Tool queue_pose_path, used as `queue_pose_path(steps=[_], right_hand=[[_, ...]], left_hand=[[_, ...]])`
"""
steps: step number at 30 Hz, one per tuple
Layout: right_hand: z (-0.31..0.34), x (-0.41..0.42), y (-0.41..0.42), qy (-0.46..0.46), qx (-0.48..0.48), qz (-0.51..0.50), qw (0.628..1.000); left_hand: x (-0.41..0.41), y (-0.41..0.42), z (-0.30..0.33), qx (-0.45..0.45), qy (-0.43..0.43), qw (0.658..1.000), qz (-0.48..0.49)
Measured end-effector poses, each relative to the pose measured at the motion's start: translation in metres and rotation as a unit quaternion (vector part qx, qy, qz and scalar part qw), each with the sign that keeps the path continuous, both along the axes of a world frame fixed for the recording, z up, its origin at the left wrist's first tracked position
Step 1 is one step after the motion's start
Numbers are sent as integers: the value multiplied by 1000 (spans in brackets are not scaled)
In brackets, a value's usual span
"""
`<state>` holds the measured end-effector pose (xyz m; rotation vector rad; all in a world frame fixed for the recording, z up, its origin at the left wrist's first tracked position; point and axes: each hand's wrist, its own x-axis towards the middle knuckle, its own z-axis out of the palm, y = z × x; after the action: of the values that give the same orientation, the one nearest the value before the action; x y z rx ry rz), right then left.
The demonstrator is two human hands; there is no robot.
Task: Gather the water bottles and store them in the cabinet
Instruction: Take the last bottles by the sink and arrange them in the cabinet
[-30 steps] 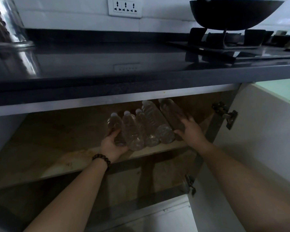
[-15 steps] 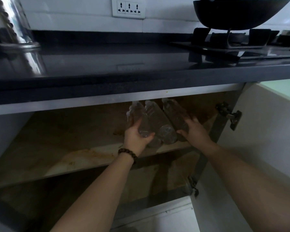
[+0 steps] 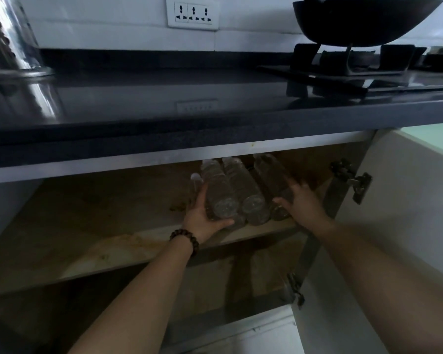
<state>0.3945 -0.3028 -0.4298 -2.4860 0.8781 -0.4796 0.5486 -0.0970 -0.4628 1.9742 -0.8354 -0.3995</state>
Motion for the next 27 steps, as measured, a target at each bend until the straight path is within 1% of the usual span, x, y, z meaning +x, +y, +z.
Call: queue_pose_path(steps=[2,4,10,12,14,16,18,20,22,24,26,27], right_hand=[[-1,-2,-4,-2,12,-11,1000],[-1,-6,-9,7,18,-10,1000],[4,-4,-12,26,22,-7,999],[8,-1,-6,35,-5,-19,999],[17,-1,7,16,-50,-19,998],[24,2,29,-26,-39,41,998],[21,12,49,0,-40,112,993],[8,24,57,31,-66,134,988],[0,30,57,5,-67,108,992],[-3,29,55,-26,-46,74,996],[-5,25,52,-24,-37,44,998],[-6,24,50,-17,-48,29,998]], left_hand=[[2,-3,-2,8,-23,1000,-2],[3,-5,-5,11,-27,1000,-8],[0,-15,-11,-12,-47,999,-8],[2,-15,-13,-12,-51,999,-15],[6,-14,-18,-5,-58,998,-16],[9,-14,-20,1,-69,998,-13],[11,-16,-20,13,-81,997,-13],[12,-17,-22,26,-103,994,-14],[14,-18,-24,27,-110,993,-13],[17,-19,-28,22,-113,993,-12],[18,-19,-28,18,-107,994,-17],[18,-19,-29,15,-106,994,-19]])
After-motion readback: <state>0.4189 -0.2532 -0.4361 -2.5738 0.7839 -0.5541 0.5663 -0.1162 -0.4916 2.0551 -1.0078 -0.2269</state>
